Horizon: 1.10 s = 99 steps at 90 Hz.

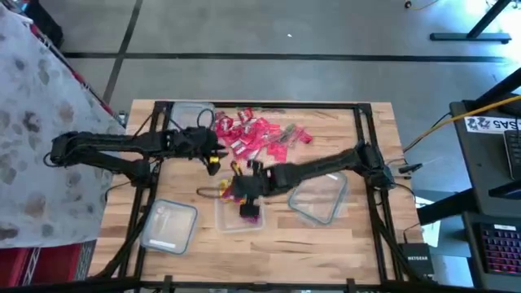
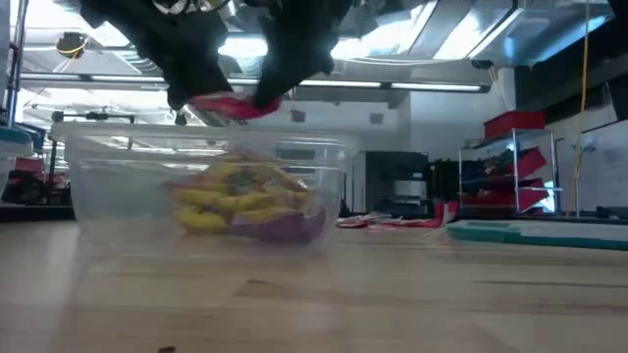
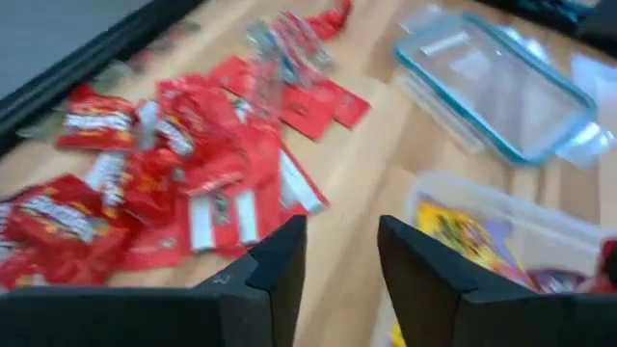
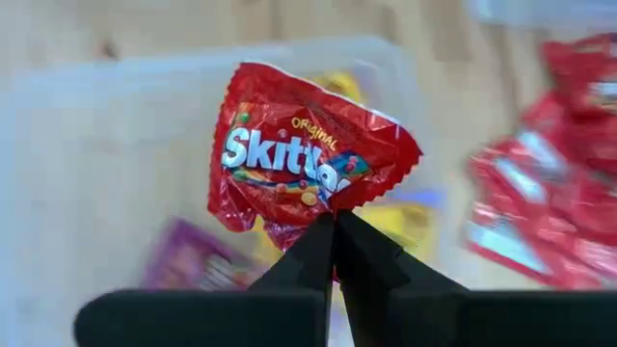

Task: Sort candy
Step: Put the red candy into the right transparent bin

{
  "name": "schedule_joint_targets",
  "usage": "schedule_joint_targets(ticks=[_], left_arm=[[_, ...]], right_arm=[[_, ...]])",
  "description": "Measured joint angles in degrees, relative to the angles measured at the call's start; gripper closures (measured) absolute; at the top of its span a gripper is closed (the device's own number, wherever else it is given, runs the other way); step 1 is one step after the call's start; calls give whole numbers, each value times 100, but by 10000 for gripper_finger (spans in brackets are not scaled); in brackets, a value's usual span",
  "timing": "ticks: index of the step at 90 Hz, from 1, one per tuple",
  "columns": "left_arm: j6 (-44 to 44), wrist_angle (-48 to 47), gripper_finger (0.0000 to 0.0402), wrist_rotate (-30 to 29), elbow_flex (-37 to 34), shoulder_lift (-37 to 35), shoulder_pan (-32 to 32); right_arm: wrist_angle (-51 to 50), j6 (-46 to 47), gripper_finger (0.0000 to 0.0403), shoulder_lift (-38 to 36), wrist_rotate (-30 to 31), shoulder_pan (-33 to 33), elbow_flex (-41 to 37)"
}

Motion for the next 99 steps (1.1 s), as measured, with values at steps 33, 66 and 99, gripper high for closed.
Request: schedule_joint_targets(ticks=[33, 66, 99], left_arm=[[-662, -579, 286, -1273, -2, 0, -1417], [-679, -579, 286, -1543, -2, 0, -1741], [-767, -538, 286, -1542, -2, 0, -1739]], right_arm=[[1494, 3399, 403, 48, 156, 318, -853], [1654, 4494, 396, 189, 161, 435, -860], [1973, 4279, 286, 339, 554, 484, -858]])
